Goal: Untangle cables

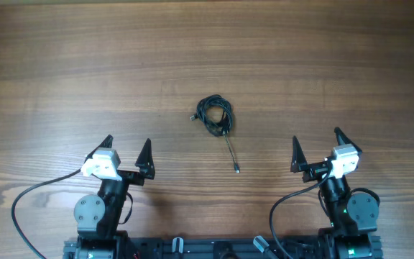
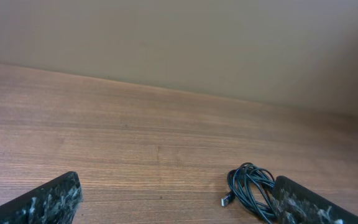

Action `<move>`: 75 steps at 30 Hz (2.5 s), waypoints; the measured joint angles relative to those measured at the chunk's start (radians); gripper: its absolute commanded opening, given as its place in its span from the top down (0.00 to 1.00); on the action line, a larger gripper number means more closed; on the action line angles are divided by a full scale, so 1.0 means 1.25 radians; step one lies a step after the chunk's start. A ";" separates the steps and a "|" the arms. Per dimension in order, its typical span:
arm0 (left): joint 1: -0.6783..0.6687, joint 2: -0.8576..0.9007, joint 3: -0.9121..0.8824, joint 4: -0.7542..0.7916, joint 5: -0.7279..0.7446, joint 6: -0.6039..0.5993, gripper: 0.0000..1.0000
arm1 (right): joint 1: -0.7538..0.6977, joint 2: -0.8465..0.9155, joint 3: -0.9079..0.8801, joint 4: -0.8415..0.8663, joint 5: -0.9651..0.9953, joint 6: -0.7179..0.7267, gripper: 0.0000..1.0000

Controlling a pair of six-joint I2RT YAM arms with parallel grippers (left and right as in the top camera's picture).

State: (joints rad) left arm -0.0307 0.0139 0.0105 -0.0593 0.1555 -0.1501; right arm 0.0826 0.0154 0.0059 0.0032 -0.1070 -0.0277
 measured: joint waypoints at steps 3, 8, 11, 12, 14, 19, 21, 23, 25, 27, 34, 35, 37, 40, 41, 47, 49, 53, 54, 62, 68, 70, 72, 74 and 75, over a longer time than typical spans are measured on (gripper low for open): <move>0.000 0.000 0.000 0.000 0.000 0.000 0.00 | 0.000 0.000 0.000 0.000 0.000 0.000 0.00; 0.000 0.000 0.000 0.000 0.000 0.000 0.00 | 0.000 0.000 0.000 0.000 0.000 0.000 0.00; 0.000 0.000 0.000 0.000 0.000 0.000 0.00 | 0.000 0.000 0.000 0.000 0.000 0.000 0.00; 0.000 0.000 0.000 0.000 0.000 0.000 0.00 | 0.000 0.000 0.000 0.000 0.000 0.000 0.00; 0.000 0.000 0.000 0.000 0.000 0.000 0.00 | 0.000 0.000 0.000 0.000 0.000 0.000 0.00; 0.000 0.000 0.000 0.000 0.000 0.000 0.00 | 0.000 0.000 0.000 0.000 0.000 0.000 0.00; 0.000 0.000 0.000 0.000 0.000 0.000 0.00 | 0.000 0.000 0.000 0.000 0.000 0.000 0.00; 0.000 0.000 0.000 0.000 0.000 0.000 0.00 | 0.000 0.000 0.000 0.000 0.000 0.000 0.00; 0.000 0.000 0.000 0.000 0.000 0.000 0.00 | 0.000 0.000 0.000 0.000 0.000 0.000 0.00; 0.000 0.000 0.000 0.000 0.000 0.000 0.00 | 0.000 0.000 0.000 0.000 0.000 0.000 0.00; 0.000 0.000 0.000 0.000 0.000 0.000 0.00 | 0.000 0.000 0.000 0.000 0.000 0.000 0.00; 0.000 0.000 0.000 0.000 0.000 0.000 0.00 | 0.000 0.000 0.000 0.000 0.000 0.000 0.00; 0.000 0.000 0.000 0.000 0.000 0.000 0.00 | 0.000 0.000 0.000 0.000 0.000 0.021 0.00; 0.000 0.000 0.000 0.000 0.000 -0.020 0.00 | 0.000 0.000 0.000 -0.001 0.000 0.058 0.00; 0.000 0.001 0.001 -0.005 0.000 -0.030 0.00 | 0.000 0.000 0.001 -0.009 0.000 0.062 0.00; 0.000 0.206 0.118 -0.104 -0.016 -0.049 0.00 | 0.000 0.100 0.076 -0.104 0.000 0.069 0.00; 0.000 0.326 0.205 -0.114 -0.019 -0.052 0.00 | 0.000 0.186 0.128 -0.110 0.000 0.069 0.00; 0.000 0.610 0.422 -0.211 -0.016 -0.053 0.00 | 0.000 0.389 0.253 -0.158 0.000 0.070 0.00; 0.000 0.682 0.489 -0.262 -0.009 -0.055 0.00 | 0.000 0.449 0.305 -0.219 0.000 0.069 0.00; 0.000 0.990 0.828 -0.541 0.061 -0.058 0.00 | 0.000 0.849 0.688 -0.512 -0.001 0.069 0.00; -0.007 0.996 0.832 -0.357 0.122 -0.074 0.00 | 0.000 0.878 0.703 -0.516 -0.061 0.069 0.00; -0.042 1.017 0.835 -0.287 0.127 -0.077 0.01 | 0.000 0.878 0.703 -0.517 -0.083 0.069 0.00; -0.092 1.062 0.835 -0.262 0.114 -0.073 0.03 | 0.000 0.878 0.703 -0.516 -0.098 0.070 0.00; -0.162 1.146 0.836 -0.237 0.073 -0.040 0.11 | 0.000 0.878 0.703 -0.515 -0.106 0.074 0.00; -0.190 1.180 0.836 -0.228 0.055 -0.019 0.12 | 0.000 0.878 0.703 -0.514 -0.107 0.076 0.00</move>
State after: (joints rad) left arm -0.2687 1.4883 1.0550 -0.3443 0.2241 -0.1738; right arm 0.0826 1.1130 0.8852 -0.6395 -0.2409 0.0669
